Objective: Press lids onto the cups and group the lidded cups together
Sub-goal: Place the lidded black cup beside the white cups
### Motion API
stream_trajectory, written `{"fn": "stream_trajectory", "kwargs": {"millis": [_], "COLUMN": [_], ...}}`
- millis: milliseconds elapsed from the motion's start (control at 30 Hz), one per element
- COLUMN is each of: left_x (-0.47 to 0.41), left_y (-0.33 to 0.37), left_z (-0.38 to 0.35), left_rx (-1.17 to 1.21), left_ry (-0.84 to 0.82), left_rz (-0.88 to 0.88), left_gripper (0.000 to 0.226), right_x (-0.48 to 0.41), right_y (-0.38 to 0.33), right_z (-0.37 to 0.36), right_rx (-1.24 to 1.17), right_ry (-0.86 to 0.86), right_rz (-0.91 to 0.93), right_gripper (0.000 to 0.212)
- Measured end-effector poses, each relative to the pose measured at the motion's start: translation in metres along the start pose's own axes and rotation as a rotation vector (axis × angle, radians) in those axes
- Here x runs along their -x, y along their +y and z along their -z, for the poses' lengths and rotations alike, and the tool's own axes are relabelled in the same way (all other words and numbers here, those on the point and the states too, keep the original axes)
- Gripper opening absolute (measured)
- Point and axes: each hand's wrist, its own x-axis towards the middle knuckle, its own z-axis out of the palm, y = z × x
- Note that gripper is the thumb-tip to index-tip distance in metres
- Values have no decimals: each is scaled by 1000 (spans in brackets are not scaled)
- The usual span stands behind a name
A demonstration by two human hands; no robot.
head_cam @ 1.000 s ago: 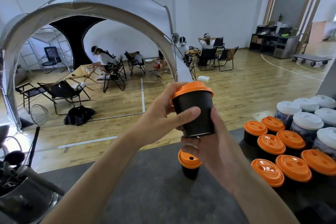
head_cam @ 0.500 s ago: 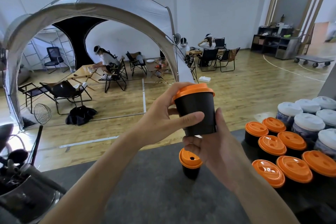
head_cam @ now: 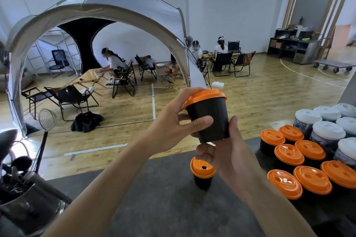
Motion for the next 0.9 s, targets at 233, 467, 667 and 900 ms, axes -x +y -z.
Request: {"fn": "stream_trajectory", "kwargs": {"millis": [233,467,667,900], "left_x": [-2,-1,-1,-2], "left_y": [5,2,4,-1], "left_z": [0,0,-2,-2], "left_rx": [-46,-21,-14,-4], "left_ry": [-11,-10,-16,0], "left_rz": [-52,-44,-55,-26], "left_gripper": [51,53,56,58], "right_x": [0,0,-2,-2], "right_y": [-1,0,4,3], "right_z": [-1,0,3,5], "right_rx": [19,75,89,104], "right_ry": [-2,46,34,46], "right_rz": [30,29,68,94], "right_gripper": [72,81,74,72]}}
